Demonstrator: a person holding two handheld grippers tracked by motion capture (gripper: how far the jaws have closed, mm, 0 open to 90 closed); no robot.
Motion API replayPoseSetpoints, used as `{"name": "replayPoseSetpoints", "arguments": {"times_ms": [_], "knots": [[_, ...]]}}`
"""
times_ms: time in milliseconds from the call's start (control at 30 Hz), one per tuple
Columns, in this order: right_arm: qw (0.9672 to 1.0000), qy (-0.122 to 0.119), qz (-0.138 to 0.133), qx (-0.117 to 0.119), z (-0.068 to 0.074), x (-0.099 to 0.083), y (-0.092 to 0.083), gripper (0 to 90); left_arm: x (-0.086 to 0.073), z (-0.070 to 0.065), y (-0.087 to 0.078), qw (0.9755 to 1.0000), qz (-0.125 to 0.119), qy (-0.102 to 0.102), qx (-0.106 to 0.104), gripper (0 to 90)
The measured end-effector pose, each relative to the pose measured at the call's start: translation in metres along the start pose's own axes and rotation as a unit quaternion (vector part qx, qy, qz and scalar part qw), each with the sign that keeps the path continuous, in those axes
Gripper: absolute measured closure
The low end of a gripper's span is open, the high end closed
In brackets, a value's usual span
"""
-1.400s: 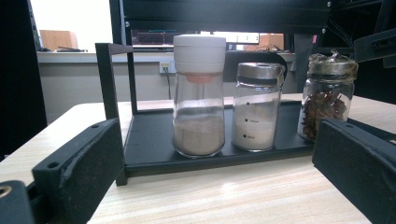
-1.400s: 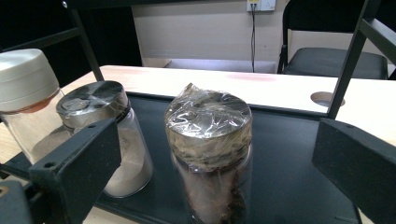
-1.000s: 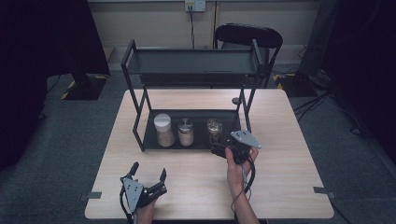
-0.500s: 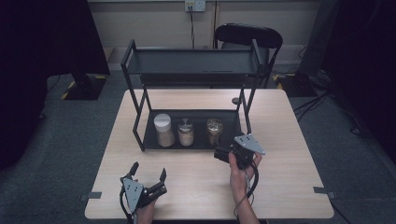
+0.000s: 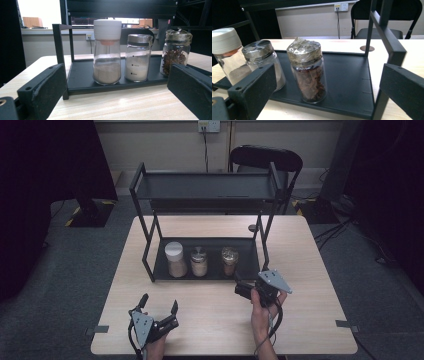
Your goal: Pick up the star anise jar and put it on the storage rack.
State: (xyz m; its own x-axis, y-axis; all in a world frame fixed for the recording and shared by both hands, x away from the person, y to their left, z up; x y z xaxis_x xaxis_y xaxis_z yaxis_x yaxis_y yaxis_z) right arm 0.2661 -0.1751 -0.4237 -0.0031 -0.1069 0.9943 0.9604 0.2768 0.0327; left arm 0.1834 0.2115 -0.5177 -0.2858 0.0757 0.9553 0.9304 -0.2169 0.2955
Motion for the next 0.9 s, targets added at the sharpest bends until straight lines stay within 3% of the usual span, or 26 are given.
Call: {"name": "replayPoseSetpoints", "arguments": {"times_ms": [900], "knots": [[0.9998, 0.016, -0.002, -0.012, -0.004, -0.015, -0.036, 0.3, 0.001, 0.000, 0.001, 1.0000, 0.005, 0.000, -0.002, 1.5]]}}
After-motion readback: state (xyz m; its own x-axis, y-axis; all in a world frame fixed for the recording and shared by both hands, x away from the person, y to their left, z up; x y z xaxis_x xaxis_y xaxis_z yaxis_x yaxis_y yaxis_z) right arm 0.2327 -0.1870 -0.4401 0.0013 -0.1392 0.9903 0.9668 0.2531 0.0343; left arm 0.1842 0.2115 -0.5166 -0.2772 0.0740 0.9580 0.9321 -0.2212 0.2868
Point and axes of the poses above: each handheld gripper's, and its own axes: y roughly forward along the jaws, x roughly out of its top, z roughly to its left, the point moved 4 cm from there along y, roughly forward along the jaws, and after that the axes turned 15 degrees about -z, right-handed, at the moved point
